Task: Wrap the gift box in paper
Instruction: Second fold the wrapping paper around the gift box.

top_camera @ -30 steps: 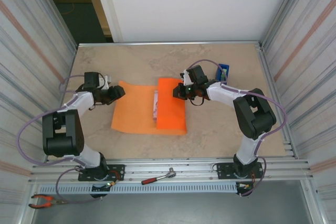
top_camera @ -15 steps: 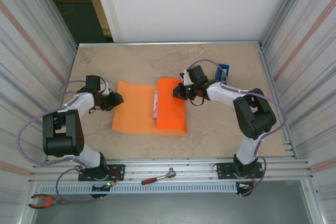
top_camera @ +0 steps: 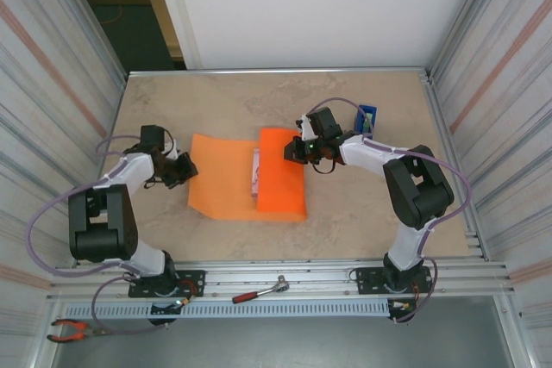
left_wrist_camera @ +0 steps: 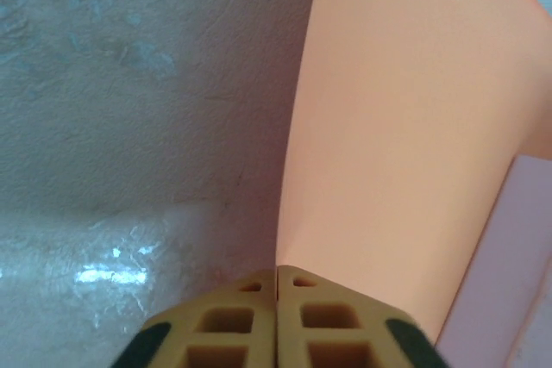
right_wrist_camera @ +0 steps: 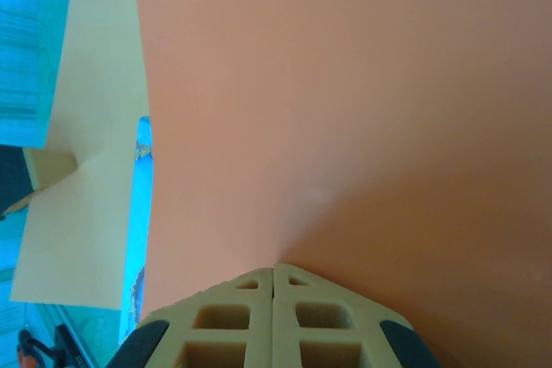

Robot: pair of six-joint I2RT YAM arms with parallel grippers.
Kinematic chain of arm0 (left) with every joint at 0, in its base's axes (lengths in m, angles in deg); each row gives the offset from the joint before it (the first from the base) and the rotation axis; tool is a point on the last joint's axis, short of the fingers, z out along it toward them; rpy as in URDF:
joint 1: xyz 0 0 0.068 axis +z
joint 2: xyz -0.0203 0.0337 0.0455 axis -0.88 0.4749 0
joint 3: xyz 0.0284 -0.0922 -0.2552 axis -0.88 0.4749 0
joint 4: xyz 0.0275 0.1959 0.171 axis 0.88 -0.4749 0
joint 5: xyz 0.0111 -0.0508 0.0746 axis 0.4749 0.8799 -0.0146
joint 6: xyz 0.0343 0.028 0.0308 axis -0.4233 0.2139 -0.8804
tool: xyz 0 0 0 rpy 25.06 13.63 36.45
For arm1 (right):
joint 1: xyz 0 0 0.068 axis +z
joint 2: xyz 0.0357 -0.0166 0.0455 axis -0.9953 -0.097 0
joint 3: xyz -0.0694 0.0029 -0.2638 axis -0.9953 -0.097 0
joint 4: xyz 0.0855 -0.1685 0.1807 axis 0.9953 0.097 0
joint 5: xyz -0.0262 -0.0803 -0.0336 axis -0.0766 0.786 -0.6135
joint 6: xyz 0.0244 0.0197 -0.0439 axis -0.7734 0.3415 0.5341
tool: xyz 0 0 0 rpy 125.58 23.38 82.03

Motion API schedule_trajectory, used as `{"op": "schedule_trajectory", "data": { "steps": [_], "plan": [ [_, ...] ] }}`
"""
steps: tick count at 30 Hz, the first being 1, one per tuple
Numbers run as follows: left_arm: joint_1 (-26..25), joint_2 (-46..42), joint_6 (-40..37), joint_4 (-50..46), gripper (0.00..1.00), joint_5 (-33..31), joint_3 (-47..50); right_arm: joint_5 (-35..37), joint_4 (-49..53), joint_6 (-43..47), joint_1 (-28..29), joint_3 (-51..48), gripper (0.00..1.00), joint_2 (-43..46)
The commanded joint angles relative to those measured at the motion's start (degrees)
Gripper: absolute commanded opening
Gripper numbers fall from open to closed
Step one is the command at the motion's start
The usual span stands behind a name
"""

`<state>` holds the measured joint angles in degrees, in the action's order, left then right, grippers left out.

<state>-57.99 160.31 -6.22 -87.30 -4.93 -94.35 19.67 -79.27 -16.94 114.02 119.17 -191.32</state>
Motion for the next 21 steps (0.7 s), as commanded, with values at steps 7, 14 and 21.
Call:
{"op": "schedule_trajectory", "data": {
  "steps": [7,14,21],
  "plan": [
    [-3.64,-8.63,-1.27,-2.13,0.00,1.74,-0.89,1.14,3.86,0.65,1.18,-2.98,0.00,-3.31],
    [-15.21,-11.04,2.55,-1.79,0.00,0.28,-5.72,1.23,3.90,0.57,1.15,-3.19,0.00,-3.40],
    [-25.53,-7.09,8.19,0.49,0.00,-0.01,-12.52,1.31,3.90,0.39,1.38,-3.26,0.00,-3.61]
  ]
}}
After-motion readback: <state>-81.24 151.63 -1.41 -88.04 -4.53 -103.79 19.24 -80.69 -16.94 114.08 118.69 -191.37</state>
